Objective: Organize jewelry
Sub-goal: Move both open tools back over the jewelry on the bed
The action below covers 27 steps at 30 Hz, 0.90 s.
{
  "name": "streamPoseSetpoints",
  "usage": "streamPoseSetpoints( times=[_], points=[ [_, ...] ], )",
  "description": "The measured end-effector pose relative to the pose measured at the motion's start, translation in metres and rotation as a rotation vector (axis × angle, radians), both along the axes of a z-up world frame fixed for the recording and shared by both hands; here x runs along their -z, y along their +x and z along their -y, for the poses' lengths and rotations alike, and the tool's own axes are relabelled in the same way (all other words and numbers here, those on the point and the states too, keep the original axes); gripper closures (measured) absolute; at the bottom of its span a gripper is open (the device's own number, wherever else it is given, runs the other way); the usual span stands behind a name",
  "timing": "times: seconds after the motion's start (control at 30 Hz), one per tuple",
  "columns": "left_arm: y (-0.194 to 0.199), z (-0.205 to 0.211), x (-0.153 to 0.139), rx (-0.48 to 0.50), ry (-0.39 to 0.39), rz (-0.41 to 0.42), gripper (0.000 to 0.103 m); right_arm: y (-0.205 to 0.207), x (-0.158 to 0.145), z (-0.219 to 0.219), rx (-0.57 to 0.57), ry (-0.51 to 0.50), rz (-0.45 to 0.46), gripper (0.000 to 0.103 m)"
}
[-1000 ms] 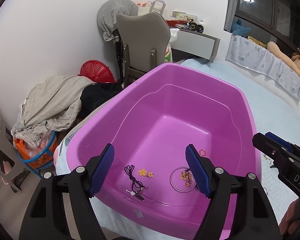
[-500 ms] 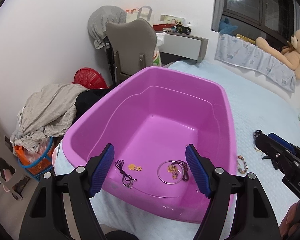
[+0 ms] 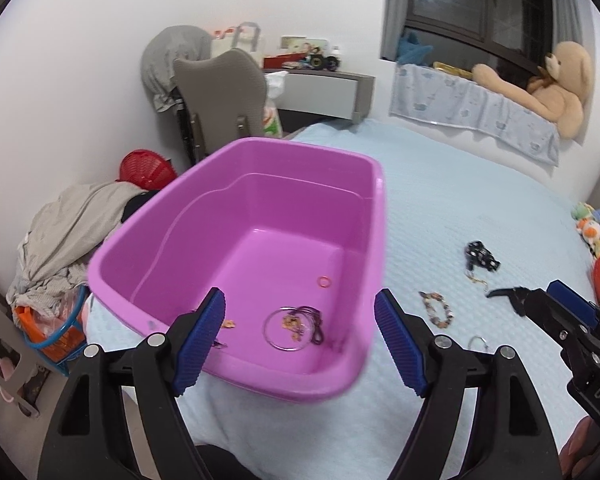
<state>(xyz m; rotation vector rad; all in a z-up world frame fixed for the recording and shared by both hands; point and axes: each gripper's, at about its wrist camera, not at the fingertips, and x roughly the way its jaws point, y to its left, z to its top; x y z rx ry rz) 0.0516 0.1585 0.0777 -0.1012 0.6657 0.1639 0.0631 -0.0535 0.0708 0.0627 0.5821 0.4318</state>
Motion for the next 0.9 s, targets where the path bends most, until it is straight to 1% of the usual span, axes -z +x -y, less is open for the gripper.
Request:
streamPoseSetpoints(
  times=[0.17,0.27,0.47,0.53,0.7,0.9],
  points=[
    [-0.003,0.027,0.003,0.057,0.005,-0.008,0.026,-0.019,0.006,0.035,0.053,0.009,0.010,0.042],
    [-0.005,0.043,0.005,0.085,0.007,-0.010,0.023,-0.029,0.013,0.056,0.092,0.008,0.000,0.039],
    [-0.012,0.071,0.012,0.137,-0.001,-0.016,0.021,-0.044,0.031,0.096,0.180,0.009,-0.034,0.037],
    [-0.014,0.082,0.016,0.157,-0.001,-0.021,0.020,-0.049,0.038,0.109,0.206,0.006,-0.048,0.035],
    [-0.014,0.103,0.030,0.190,0.012,-0.039,0.018,-0.056,0.059,0.130,0.256,-0.014,-0.089,0.035],
    [0.000,0.119,0.057,0.198,0.021,-0.094,0.018,-0.053,0.086,0.144,0.285,-0.034,-0.136,0.035]
  ],
)
